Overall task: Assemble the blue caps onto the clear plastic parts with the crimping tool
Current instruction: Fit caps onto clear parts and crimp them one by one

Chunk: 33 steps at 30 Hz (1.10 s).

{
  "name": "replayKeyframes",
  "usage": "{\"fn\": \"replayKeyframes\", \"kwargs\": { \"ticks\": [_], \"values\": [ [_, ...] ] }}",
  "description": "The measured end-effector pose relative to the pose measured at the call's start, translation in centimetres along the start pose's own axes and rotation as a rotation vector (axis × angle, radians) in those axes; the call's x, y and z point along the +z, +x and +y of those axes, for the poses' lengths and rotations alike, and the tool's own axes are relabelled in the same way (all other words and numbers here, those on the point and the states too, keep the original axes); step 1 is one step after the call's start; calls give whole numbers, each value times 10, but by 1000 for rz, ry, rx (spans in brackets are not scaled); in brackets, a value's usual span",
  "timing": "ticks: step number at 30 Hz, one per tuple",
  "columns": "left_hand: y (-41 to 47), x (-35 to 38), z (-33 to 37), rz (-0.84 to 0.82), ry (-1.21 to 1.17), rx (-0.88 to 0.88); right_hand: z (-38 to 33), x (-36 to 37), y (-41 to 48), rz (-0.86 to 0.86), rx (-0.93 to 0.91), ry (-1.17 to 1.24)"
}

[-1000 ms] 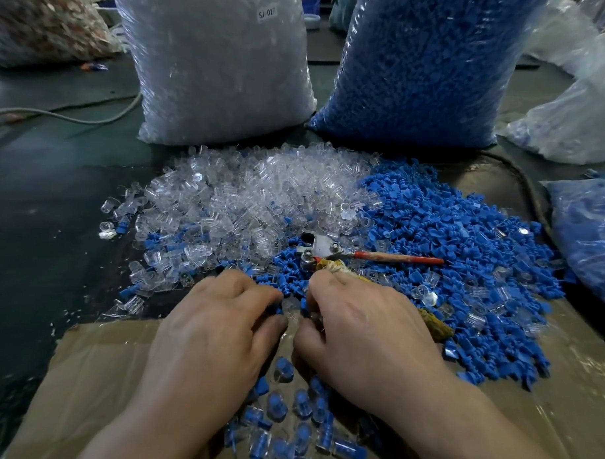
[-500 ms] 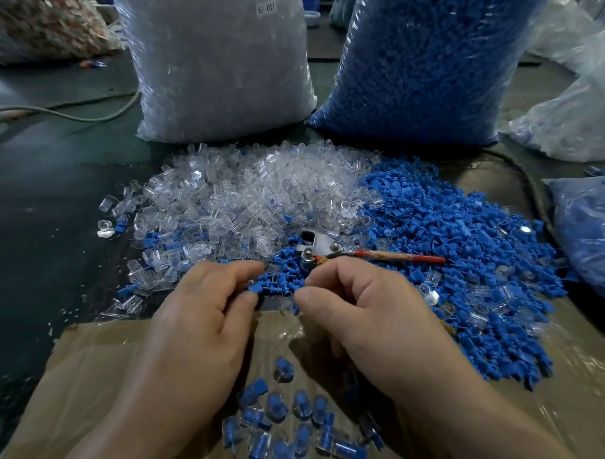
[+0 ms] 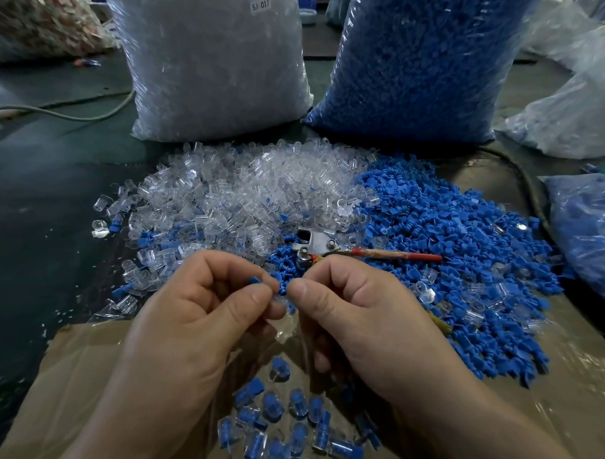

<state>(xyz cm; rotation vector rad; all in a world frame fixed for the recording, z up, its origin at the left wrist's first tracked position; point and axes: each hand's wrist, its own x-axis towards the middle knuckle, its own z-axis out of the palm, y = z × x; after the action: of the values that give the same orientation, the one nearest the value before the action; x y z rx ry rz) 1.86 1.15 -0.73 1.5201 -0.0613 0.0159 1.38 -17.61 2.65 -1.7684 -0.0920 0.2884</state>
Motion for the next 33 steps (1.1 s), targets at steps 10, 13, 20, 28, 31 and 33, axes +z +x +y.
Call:
{"fn": "replayKeyframes", "kwargs": {
  "ticks": [10,13,20,28,31,33],
  "values": [
    [-5,9,9,-2,93,47,1,1,1,7,14,122],
    [-6,8,9,18,157,29,2,0,1,-11,28,135],
    [-10,10,15,51,480,207,-3,0,-3,-50,-49,14],
    [-8,8,15,-43,488,351,0,-1,-1,-36,-118,-65],
    [-9,8,12,-32,277,201,3,-2,0,-51,-88,17],
    [-8,7,10,-24,160,94,3,-2,1,-42,-102,-30]
  ]
}}
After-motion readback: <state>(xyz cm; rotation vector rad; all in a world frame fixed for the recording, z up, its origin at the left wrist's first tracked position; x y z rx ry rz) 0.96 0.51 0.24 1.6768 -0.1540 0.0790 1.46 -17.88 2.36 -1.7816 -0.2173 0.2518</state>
